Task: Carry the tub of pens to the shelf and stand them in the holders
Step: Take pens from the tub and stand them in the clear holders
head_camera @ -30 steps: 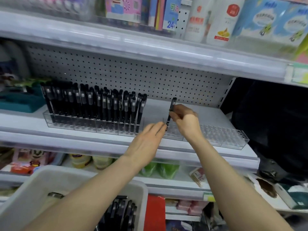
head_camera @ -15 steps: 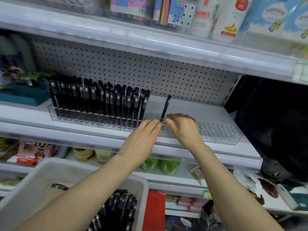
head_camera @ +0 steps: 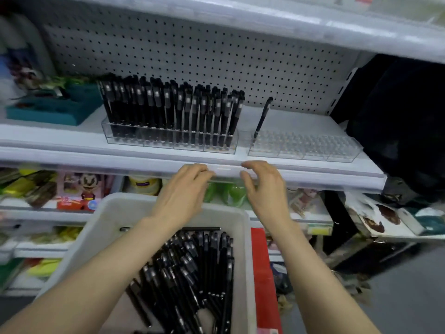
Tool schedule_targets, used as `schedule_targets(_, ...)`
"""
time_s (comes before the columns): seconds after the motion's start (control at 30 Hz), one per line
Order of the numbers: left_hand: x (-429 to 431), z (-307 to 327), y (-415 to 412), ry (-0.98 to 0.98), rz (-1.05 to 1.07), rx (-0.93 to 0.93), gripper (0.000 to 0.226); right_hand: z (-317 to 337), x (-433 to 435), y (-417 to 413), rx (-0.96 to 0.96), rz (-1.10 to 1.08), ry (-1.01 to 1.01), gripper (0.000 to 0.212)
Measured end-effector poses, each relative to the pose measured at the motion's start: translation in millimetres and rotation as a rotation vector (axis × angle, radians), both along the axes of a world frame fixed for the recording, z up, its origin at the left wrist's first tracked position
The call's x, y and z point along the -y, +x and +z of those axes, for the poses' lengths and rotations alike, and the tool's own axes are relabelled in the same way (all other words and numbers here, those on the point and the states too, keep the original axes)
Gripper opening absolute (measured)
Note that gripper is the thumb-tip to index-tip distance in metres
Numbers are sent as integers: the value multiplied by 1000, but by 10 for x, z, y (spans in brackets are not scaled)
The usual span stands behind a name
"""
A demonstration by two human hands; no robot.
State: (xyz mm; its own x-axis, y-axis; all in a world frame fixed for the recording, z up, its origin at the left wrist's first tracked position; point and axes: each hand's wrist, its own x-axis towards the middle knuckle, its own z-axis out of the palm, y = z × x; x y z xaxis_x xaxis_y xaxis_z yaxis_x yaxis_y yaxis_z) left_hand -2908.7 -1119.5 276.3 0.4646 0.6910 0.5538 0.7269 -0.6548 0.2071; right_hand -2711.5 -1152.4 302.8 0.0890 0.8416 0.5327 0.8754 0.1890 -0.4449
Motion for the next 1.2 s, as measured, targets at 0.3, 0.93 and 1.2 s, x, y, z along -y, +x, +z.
schedule_targets(0.3,105,-710,-764,16,88,-143,38,-658,520,-801,-145,-38,-536,14)
schedule_targets(0.93,114,-617,194,-186,128,-255,73,-712,209,249,240,-160,-622,26)
schedule_targets(1.2,49,-667,288,-152,156,-277,81,-1031,86,116,404,136,-551,14)
